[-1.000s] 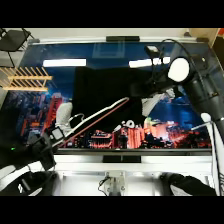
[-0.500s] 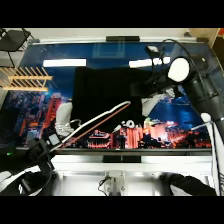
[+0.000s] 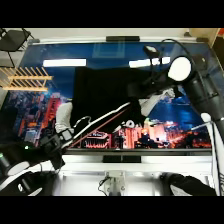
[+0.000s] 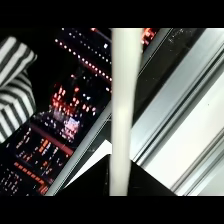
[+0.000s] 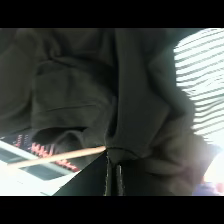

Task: Fold the shirts.

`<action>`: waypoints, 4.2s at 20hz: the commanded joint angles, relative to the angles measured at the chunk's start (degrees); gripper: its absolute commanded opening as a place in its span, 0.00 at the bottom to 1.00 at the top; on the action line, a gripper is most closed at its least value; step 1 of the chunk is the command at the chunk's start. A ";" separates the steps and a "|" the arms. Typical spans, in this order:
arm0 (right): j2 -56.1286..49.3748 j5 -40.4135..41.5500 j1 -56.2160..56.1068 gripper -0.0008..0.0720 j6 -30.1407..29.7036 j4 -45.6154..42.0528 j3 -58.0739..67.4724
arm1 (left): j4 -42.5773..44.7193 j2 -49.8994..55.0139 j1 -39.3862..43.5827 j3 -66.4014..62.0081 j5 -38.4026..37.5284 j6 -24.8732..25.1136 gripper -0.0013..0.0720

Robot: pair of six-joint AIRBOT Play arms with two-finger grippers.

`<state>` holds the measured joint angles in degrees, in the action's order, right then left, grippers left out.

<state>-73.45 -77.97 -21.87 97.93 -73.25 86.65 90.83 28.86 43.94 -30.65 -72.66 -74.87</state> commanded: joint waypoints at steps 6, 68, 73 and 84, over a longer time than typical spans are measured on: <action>0.94 3.74 -8.52 0.10 -1.60 4.13 2.23 | -9.25 12.55 0.76 -0.72 15.63 1.33 0.09; -12.92 -16.50 7.76 0.10 -91.45 1.49 9.77 | -6.67 24.28 -0.35 -9.09 24.33 8.17 0.09; -11.47 -17.75 7.76 0.10 -86.16 2.71 9.77 | -0.11 23.02 -2.54 -11.28 24.52 8.17 0.81; -6.32 -19.50 7.76 0.10 -77.48 2.56 9.77 | 1.55 5.53 -33.03 -14.69 11.65 7.87 0.85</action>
<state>-80.40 -96.68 -14.15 17.80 -70.43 96.38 93.10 38.83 18.33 -45.30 -57.21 -66.72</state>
